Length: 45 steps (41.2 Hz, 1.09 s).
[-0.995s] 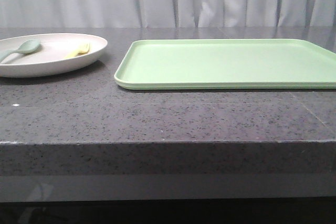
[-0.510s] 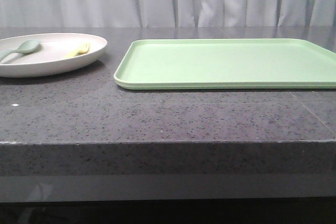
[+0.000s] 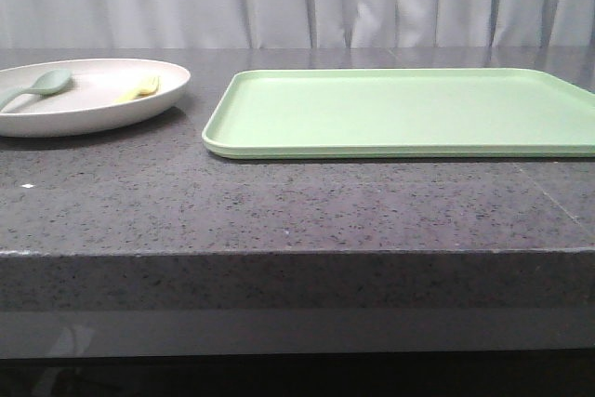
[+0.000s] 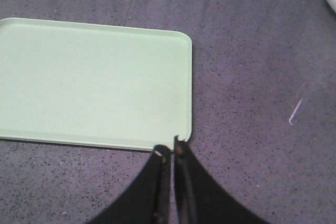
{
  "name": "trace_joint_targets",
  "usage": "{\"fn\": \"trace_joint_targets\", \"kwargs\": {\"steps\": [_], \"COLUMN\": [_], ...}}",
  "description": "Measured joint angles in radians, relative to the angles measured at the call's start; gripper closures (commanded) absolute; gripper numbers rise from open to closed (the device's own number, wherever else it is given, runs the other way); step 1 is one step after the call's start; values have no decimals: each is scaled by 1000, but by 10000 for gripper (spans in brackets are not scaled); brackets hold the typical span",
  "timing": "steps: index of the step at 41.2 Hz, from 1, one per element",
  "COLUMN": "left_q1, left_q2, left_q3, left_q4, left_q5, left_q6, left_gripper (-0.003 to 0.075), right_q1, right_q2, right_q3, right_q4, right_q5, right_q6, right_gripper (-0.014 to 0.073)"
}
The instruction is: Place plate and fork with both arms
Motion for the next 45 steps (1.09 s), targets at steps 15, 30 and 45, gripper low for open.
{"fn": "trace_joint_targets", "kwargs": {"steps": [15, 30, 45], "left_q1": [0, 0, 0], "left_q2": [0, 2, 221], "left_q3": [0, 0, -78], "left_q4": [2, -10, 52], "left_q5": [0, -13, 80], "left_q6": [0, 0, 0], "left_gripper": [124, 124, 124], "right_q1": [0, 0, 0], "right_q2": [0, 0, 0], "right_q3": [0, 0, 0], "right_q4": [0, 0, 0], "right_q5": [0, 0, 0], "right_q6": [0, 0, 0], "right_gripper": [51, 51, 51]}}
